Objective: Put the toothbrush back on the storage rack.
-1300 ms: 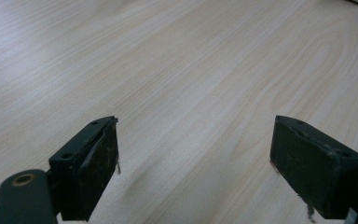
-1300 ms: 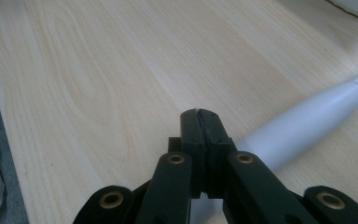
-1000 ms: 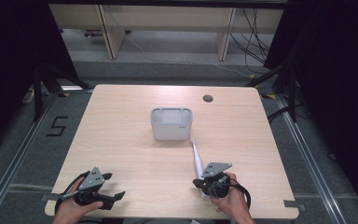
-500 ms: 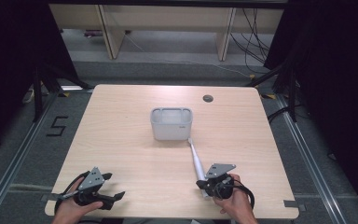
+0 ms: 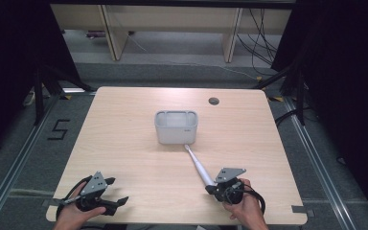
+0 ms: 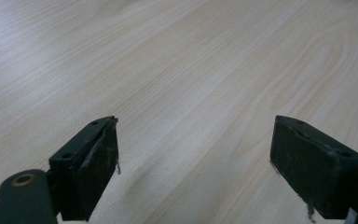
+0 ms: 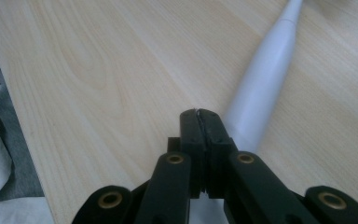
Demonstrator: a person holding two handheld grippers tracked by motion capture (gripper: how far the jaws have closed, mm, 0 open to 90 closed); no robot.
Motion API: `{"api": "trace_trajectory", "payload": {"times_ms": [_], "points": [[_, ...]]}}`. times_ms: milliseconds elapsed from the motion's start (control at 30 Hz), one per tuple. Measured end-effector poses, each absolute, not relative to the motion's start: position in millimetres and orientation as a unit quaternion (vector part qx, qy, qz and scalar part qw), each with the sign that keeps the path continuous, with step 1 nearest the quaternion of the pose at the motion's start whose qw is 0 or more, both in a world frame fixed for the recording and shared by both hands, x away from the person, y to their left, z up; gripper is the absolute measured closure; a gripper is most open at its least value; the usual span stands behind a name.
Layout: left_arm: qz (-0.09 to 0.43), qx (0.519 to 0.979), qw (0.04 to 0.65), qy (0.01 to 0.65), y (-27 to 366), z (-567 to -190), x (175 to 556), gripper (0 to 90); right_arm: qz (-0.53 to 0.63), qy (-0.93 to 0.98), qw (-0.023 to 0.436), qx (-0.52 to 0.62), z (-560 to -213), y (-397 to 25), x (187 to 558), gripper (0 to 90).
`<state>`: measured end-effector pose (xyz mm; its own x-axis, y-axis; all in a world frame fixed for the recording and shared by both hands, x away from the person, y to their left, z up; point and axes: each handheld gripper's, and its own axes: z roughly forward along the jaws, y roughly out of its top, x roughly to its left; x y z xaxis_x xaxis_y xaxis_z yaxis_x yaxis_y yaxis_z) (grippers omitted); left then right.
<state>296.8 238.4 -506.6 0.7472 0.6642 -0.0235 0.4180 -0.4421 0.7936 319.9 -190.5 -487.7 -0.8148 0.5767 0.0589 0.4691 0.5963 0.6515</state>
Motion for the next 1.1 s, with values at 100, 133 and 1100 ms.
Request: {"api": "trace_trajectory", "payload": {"times_ms": [100, 133, 1100], "points": [[0.151, 0.837, 0.416, 0.322, 239.2, -506.6, 297.3, 15.0, 0.340, 0.886, 0.087, 0.302, -489.2, -190.9, 320.0, 89.5], [0.143, 0.834, 0.421, 0.327, 238.0, -506.2, 296.4, 15.0, 0.344, 0.890, 0.086, 0.285, -489.0, -191.9, 321.7, 89.5], [0.147, 0.835, 0.418, 0.325, 239.5, -506.2, 297.8, 15.0, 0.219, 0.919, 0.075, 0.319, -458.7, -159.1, 372.6, 46.3]]}}
